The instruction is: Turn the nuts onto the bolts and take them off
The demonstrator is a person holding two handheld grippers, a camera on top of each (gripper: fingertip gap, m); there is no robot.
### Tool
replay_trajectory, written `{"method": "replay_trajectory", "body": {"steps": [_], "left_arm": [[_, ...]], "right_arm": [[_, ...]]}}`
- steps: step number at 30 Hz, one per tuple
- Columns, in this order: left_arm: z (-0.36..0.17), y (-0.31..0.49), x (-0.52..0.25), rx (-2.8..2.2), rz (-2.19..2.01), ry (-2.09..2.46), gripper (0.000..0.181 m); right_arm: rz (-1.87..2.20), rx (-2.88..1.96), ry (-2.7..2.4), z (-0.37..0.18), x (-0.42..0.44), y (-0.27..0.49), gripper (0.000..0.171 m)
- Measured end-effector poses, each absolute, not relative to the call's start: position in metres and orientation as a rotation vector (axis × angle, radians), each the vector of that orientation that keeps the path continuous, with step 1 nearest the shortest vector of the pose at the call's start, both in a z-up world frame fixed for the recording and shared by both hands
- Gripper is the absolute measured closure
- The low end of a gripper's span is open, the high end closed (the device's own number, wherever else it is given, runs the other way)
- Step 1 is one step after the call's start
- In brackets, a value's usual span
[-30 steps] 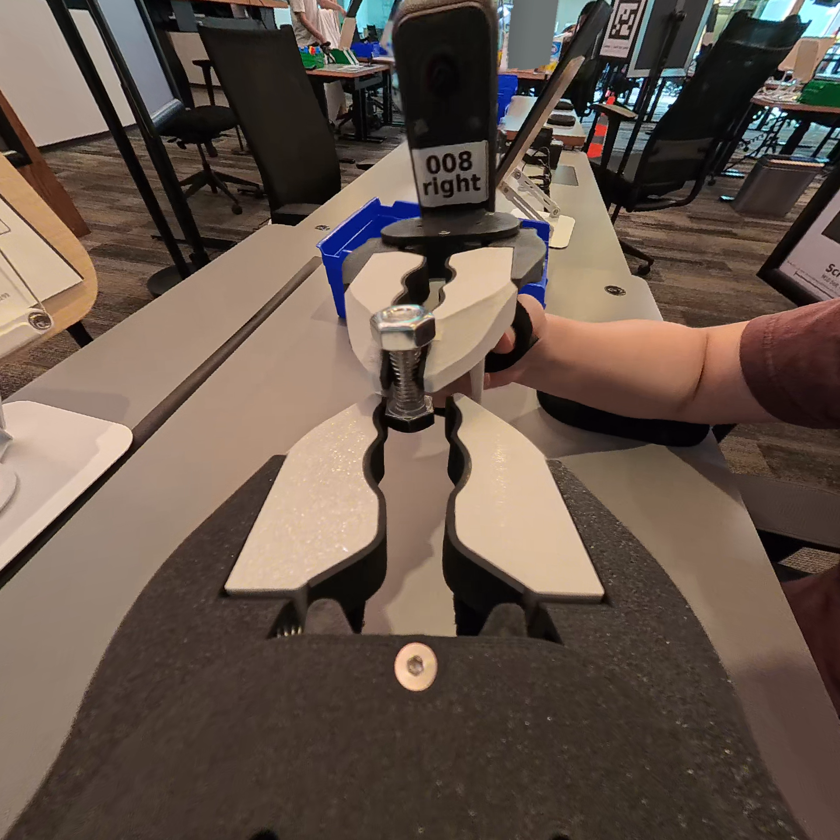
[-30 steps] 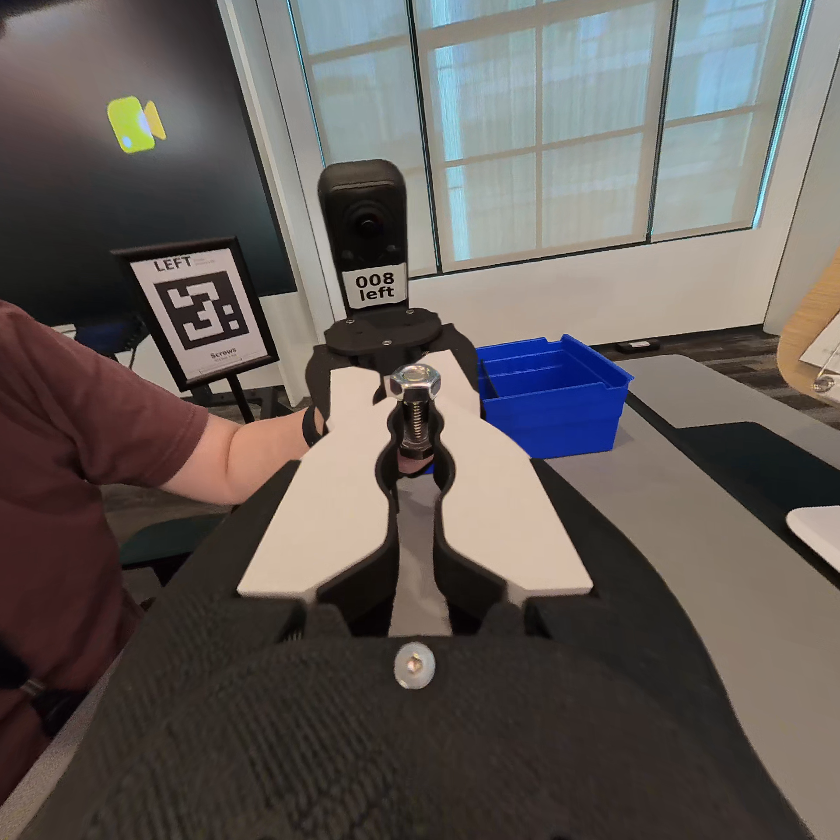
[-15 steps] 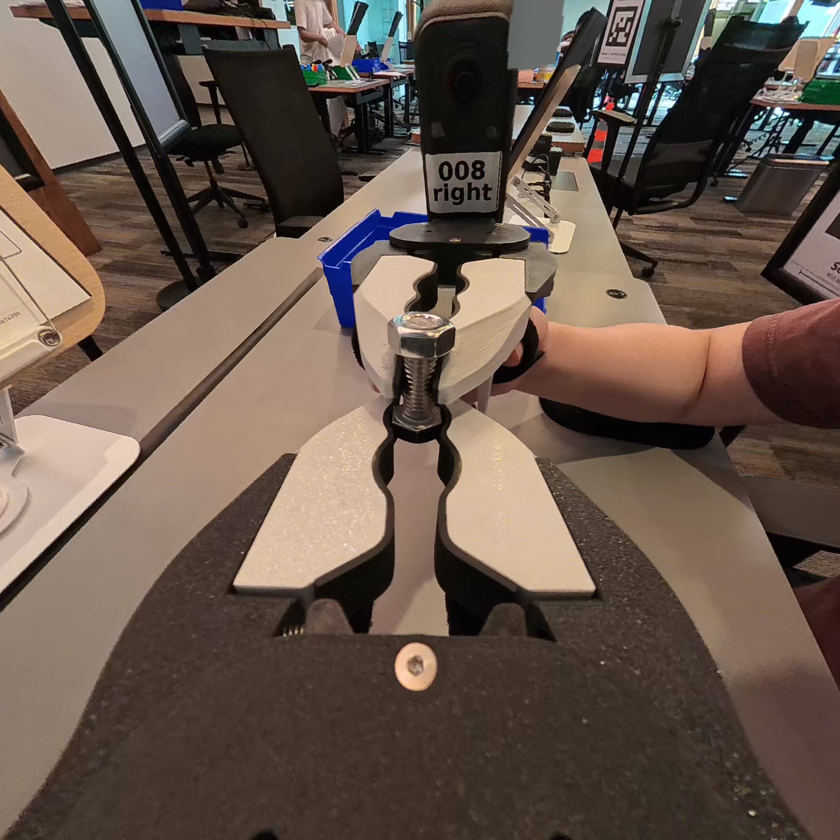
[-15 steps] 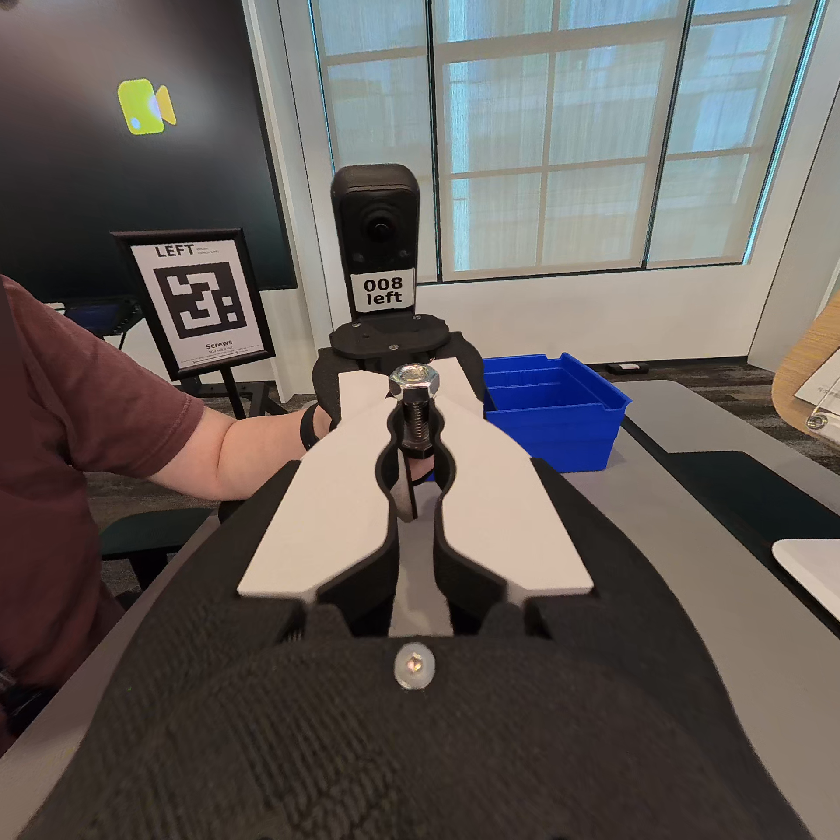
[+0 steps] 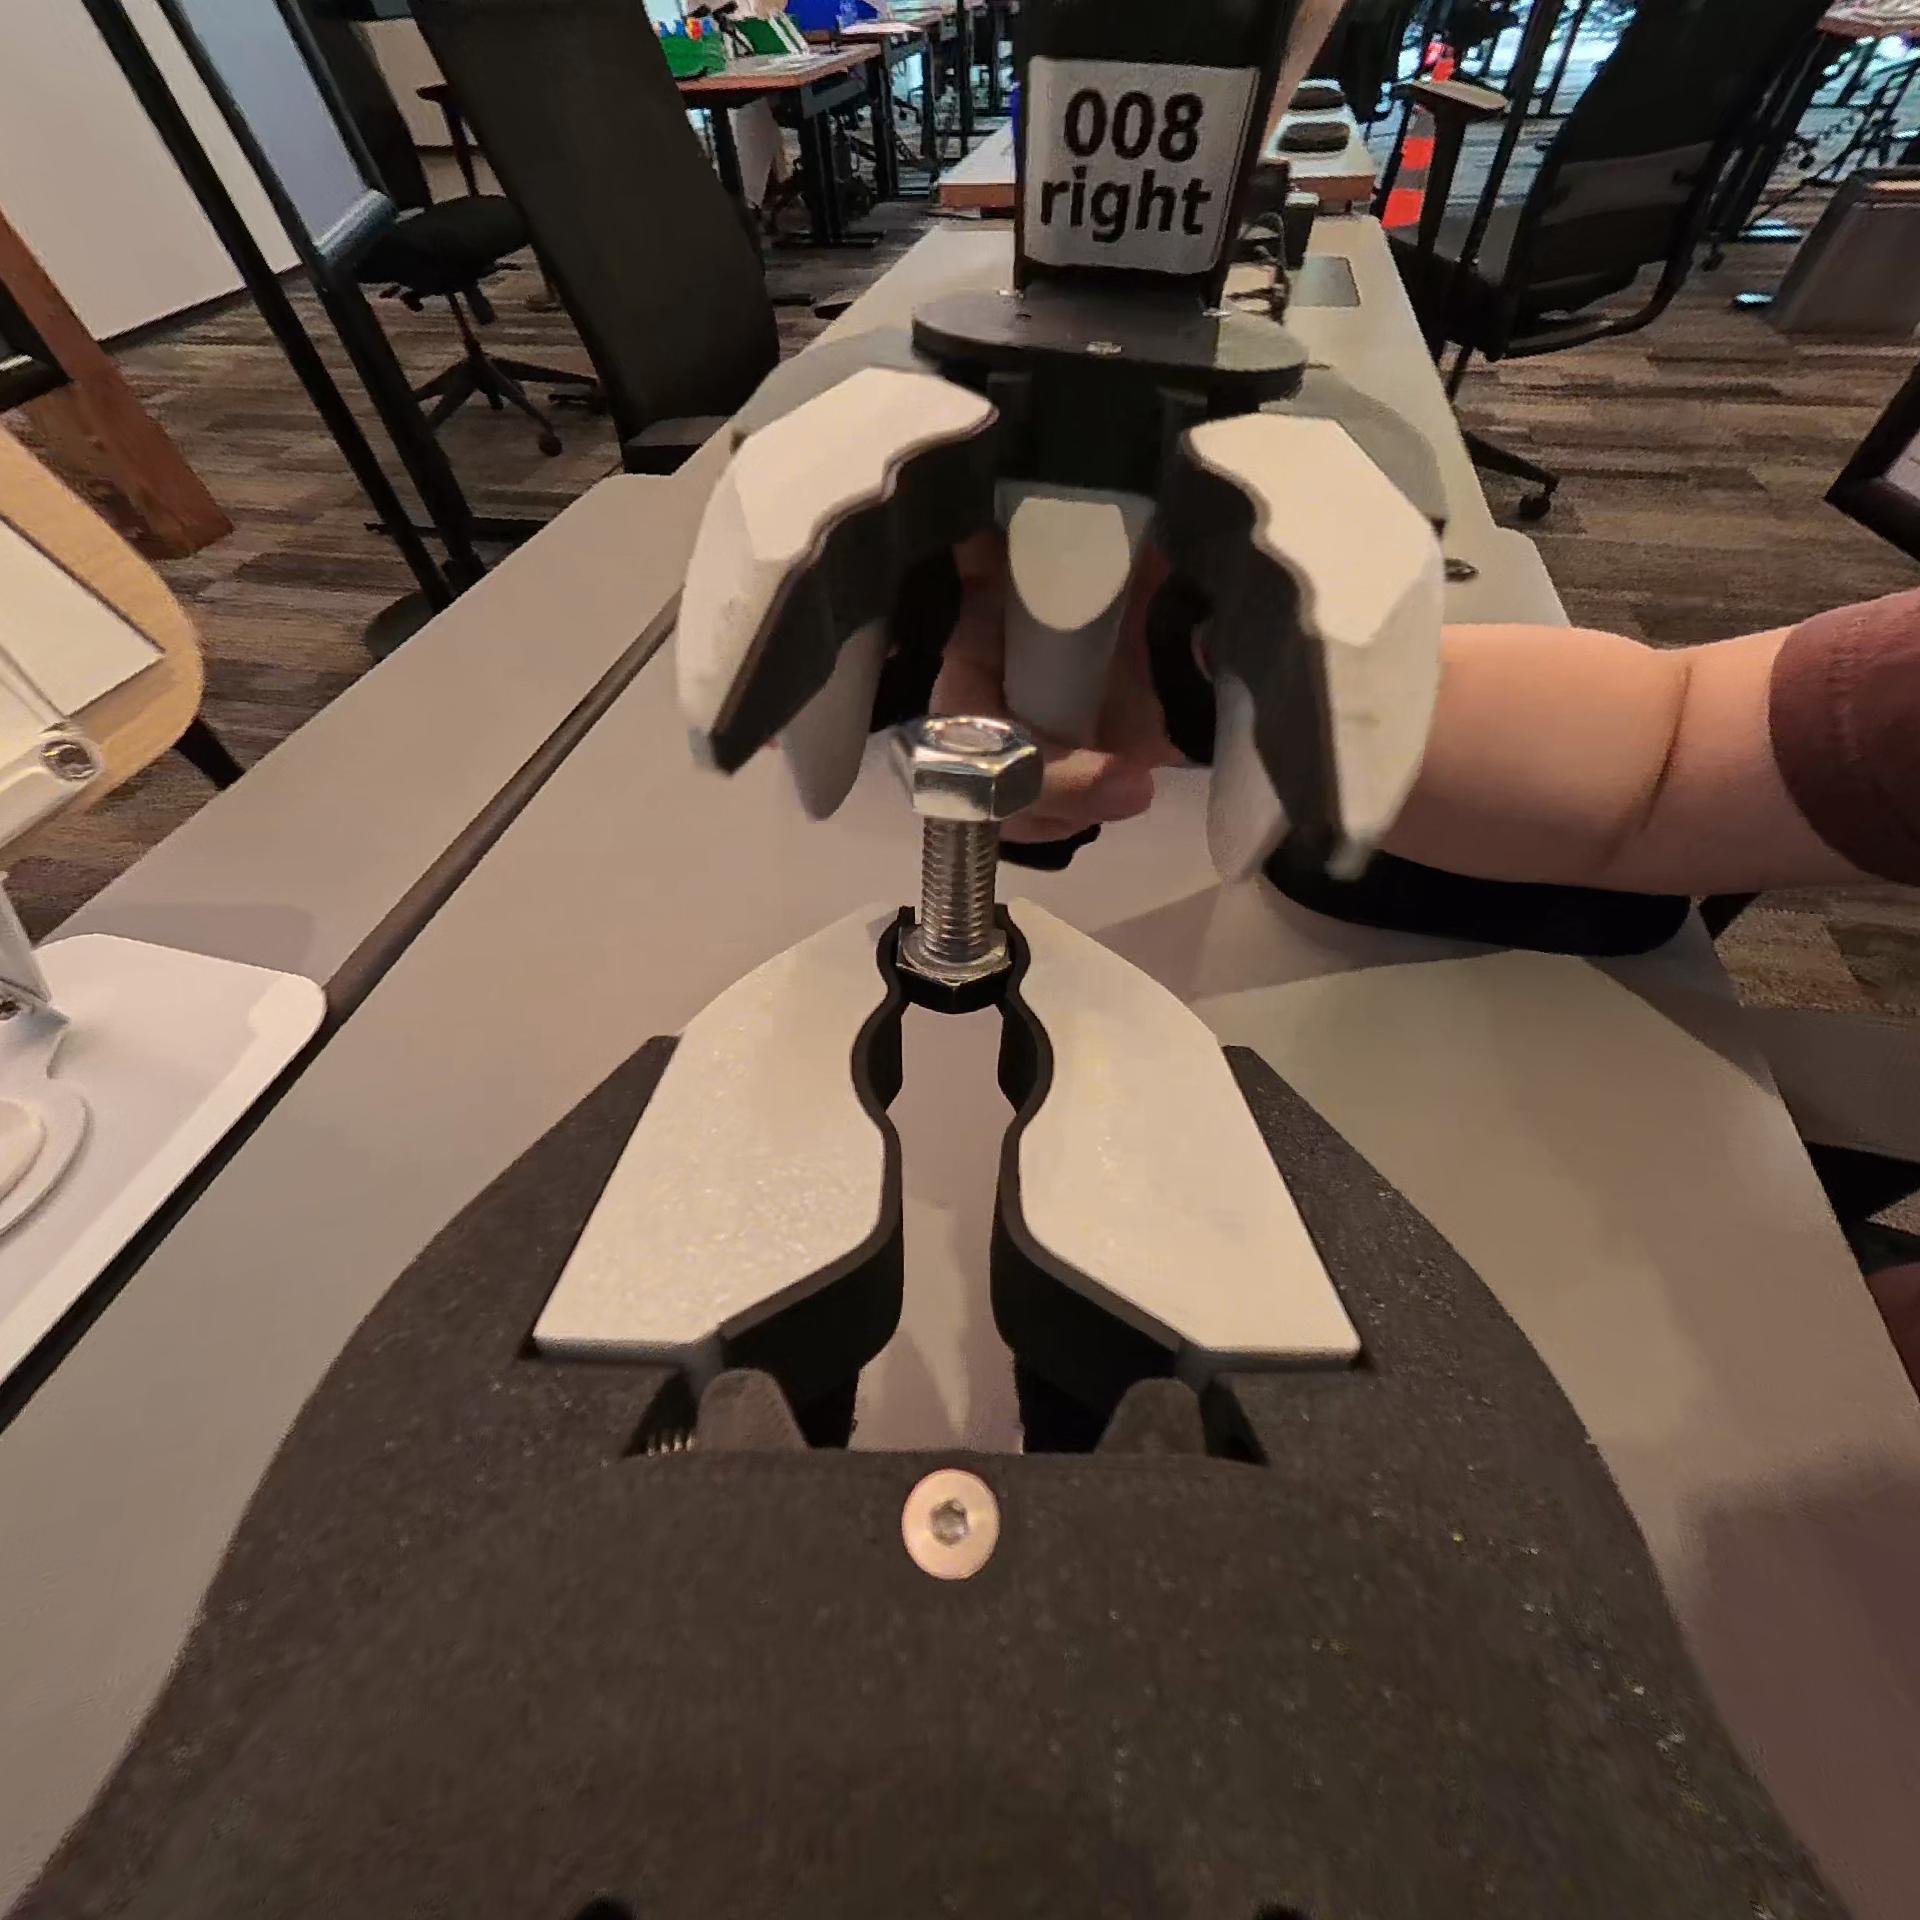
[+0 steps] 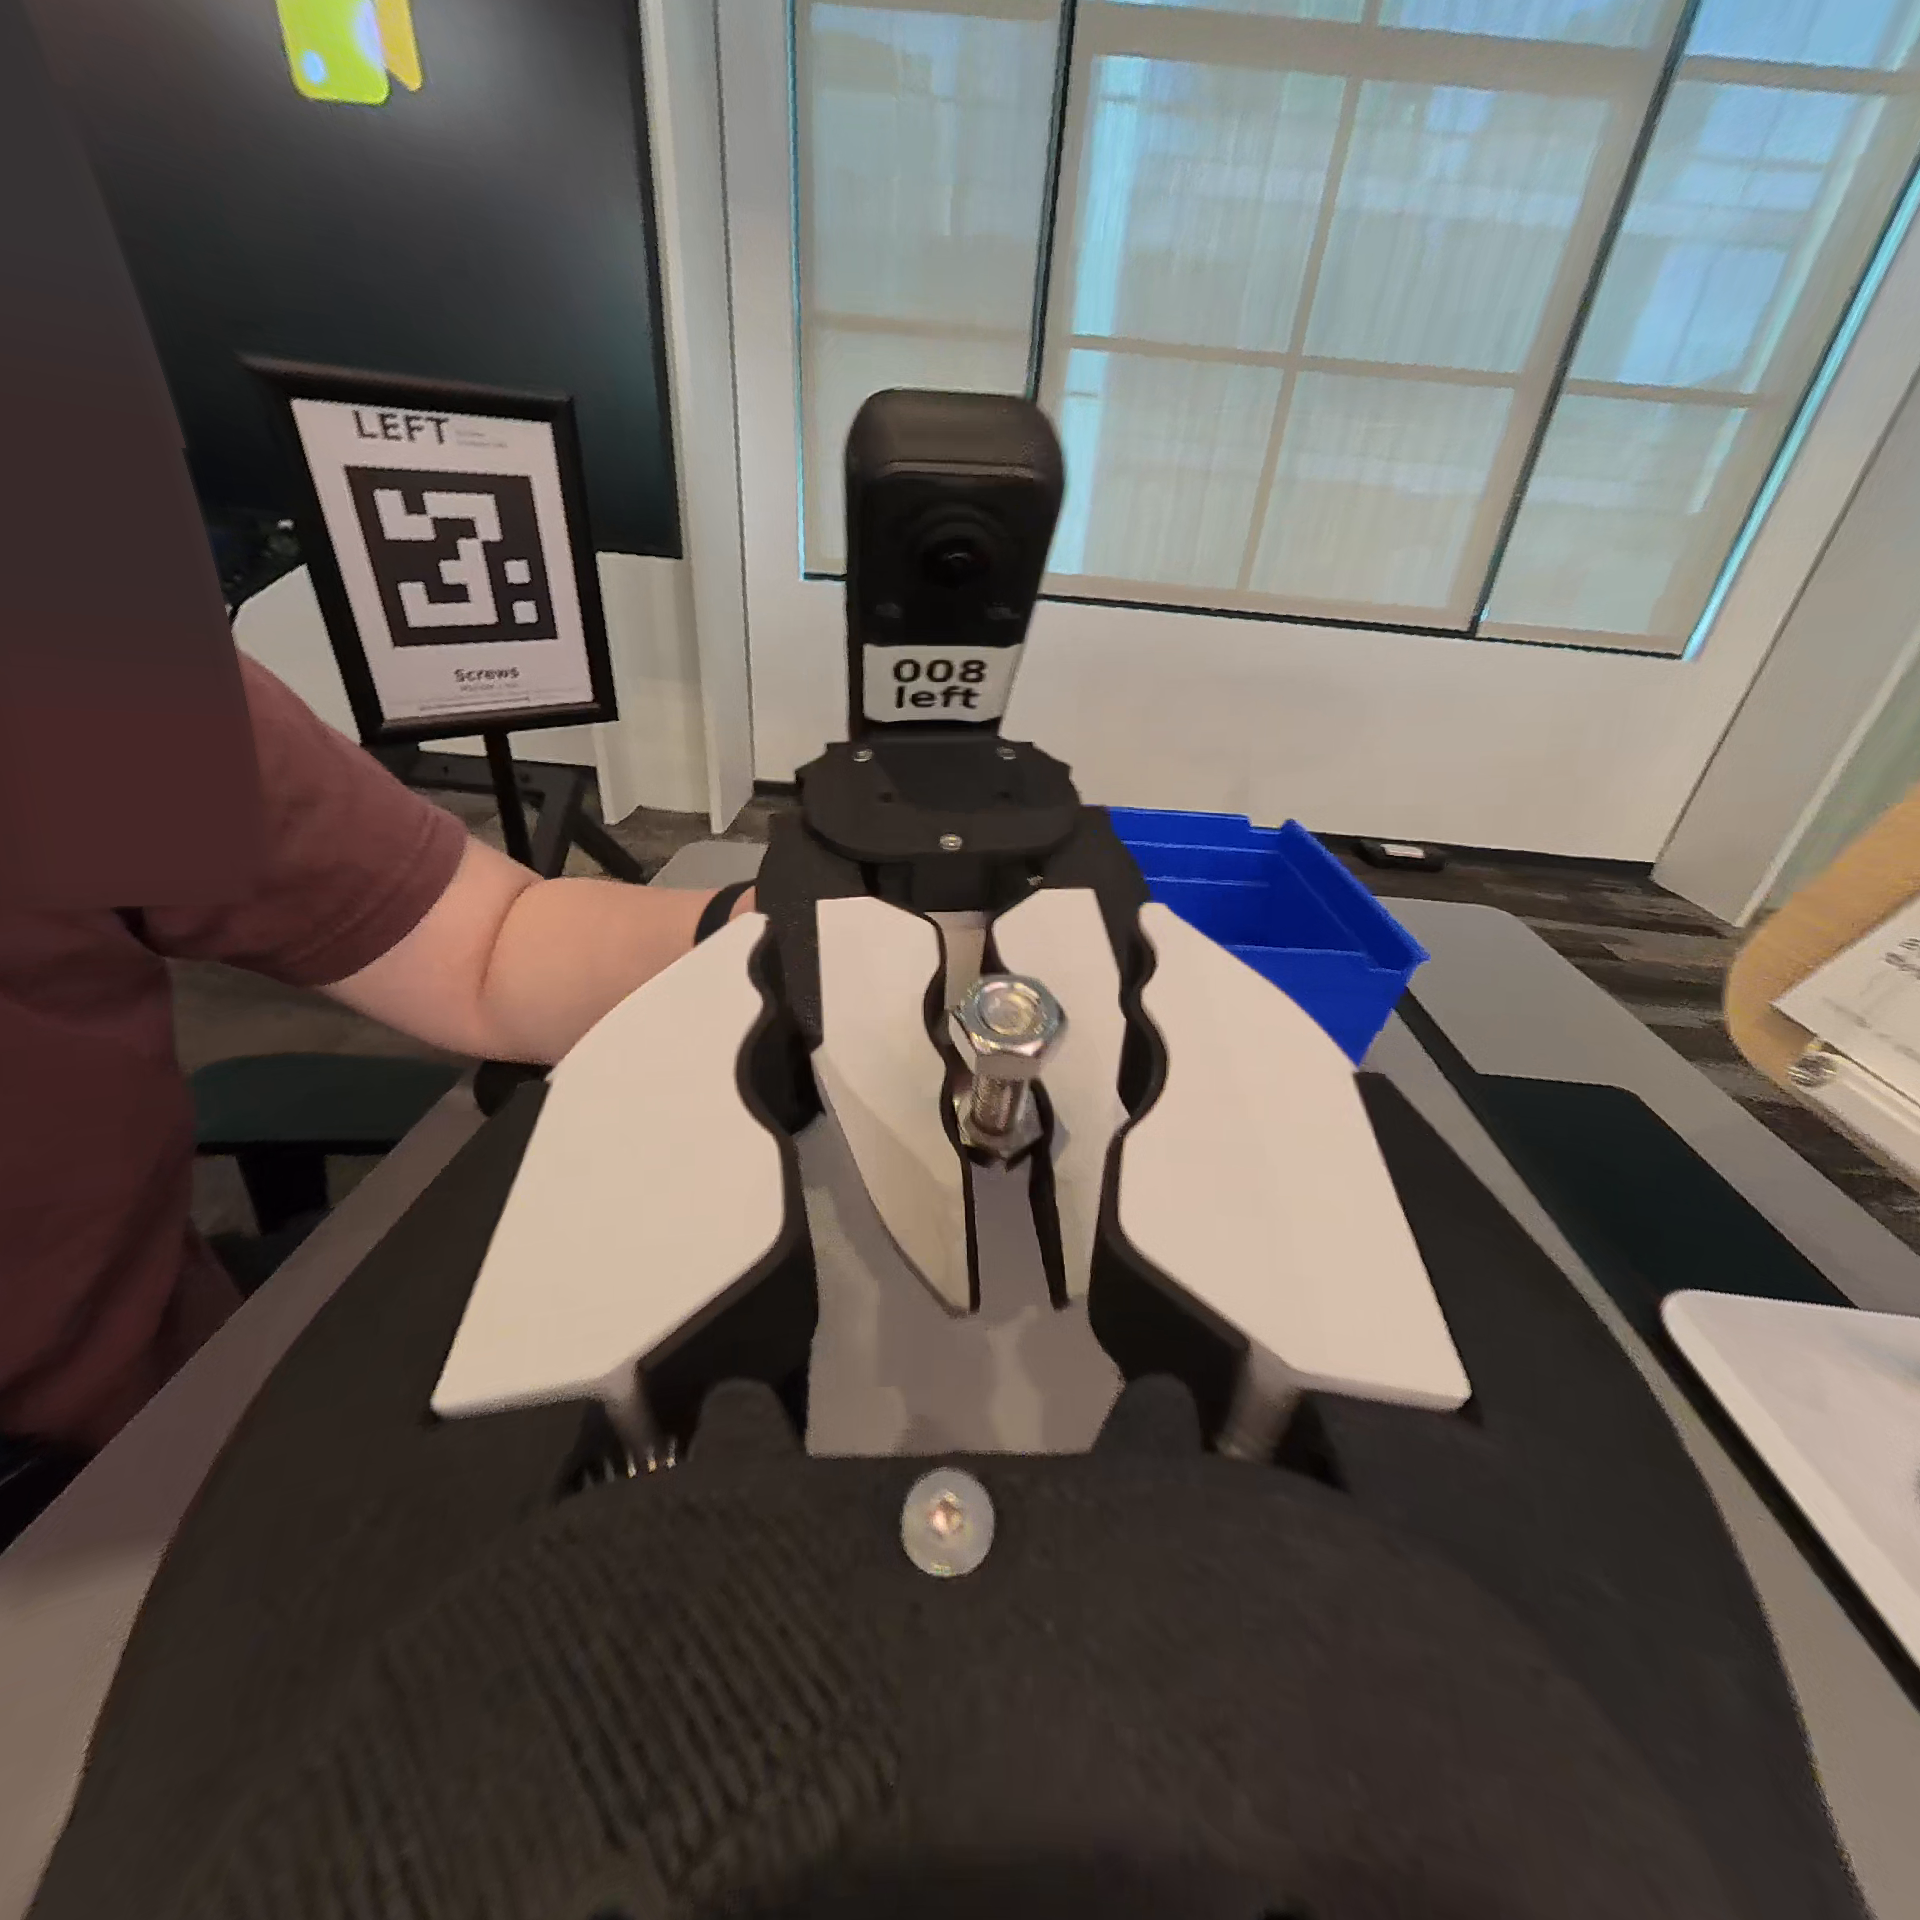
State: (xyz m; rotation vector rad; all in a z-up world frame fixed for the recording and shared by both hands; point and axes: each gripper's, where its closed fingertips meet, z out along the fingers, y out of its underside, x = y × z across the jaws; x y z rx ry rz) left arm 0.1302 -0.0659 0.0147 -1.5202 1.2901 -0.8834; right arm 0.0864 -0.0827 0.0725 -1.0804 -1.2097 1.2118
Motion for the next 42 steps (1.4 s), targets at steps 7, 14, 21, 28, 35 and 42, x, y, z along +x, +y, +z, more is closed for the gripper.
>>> {"method": "replay_trajectory", "body": {"steps": [7, 14, 21, 28, 35, 42], "left_arm": [[0.025, -0.068, 0.131, -1.487, -0.966, 1.240, 0.168], [0.036, -0.056, 0.116, -1.491, -0.983, 1.151, 0.168], [0.029, -0.066, 0.131, -1.483, -0.965, 1.197, 0.168], [0.043, -0.047, 0.108, -1.502, -1.023, 1.067, 0.168], [0.028, -0.062, 0.126, -1.510, -0.949, 1.194, 0.168], [0.023, -0.064, 0.127, -1.532, -0.900, 1.239, 0.168]], "right_arm": [[1.183, -1.069, -1.287, 0.068, 0.079, -0.095, 0.096], [1.155, -1.065, -1.175, 0.077, 0.090, -0.078, 0.095], [1.188, -1.042, -1.220, 0.072, 0.067, -0.098, 0.080], [1.189, -1.047, -1.167, 0.079, 0.088, -0.083, 0.096], [1.104, -1.051, -1.161, 0.078, 0.077, -0.083, 0.099], [1.003, -1.142, -1.200, 0.069, 0.087, -0.068, 0.133]]}}
